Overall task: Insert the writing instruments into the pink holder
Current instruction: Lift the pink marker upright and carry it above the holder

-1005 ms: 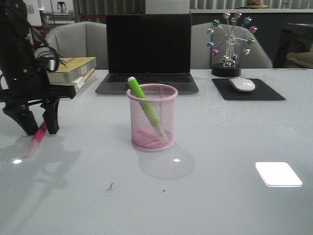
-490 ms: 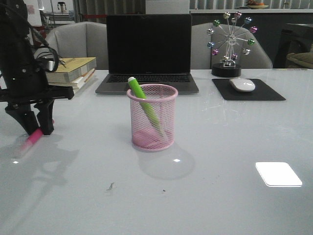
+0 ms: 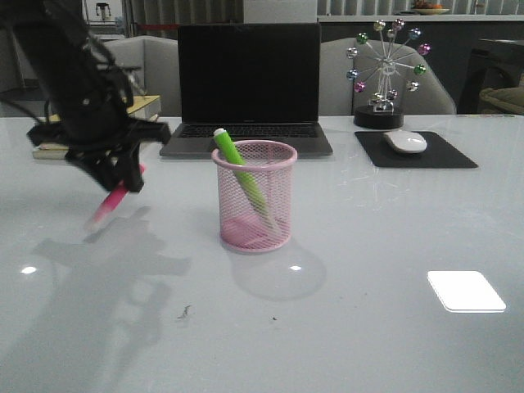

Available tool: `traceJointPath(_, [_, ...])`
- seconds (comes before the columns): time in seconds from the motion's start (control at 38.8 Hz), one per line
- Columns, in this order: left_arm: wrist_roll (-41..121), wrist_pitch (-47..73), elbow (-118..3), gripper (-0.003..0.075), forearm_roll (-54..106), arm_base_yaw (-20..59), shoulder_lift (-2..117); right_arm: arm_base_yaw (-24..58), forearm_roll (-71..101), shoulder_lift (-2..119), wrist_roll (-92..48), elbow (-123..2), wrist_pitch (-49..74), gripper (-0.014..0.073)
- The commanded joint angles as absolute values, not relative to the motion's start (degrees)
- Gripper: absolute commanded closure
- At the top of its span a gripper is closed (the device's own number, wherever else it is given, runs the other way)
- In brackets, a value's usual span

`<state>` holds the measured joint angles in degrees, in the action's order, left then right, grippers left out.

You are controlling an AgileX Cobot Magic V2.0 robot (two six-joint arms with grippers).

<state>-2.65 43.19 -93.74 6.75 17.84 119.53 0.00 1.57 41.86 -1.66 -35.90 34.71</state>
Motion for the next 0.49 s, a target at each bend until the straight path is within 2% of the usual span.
traceJointPath(0.0, [-2.56, 34.45, -95.28, 0.0619, 7.69, 20.84, 110.43, -0.28, 1.17, 41.45, -2.21, -37.5, 31.22, 0.0144])
traceJointPath(0.28, [-2.56, 24.17, -95.28, 0.0619, 7.69, 28.12, 103.11, -0.28, 1.17, 41.45, -2.21, -37.5, 30.01, 0.0144])
traceJointPath(0.46, [-2.56, 13.48, -92.86, 0.062, 8.92, 32.58, 100.7, -0.28, 1.17, 41.45, -2.21, -37.5, 30.06, 0.0144])
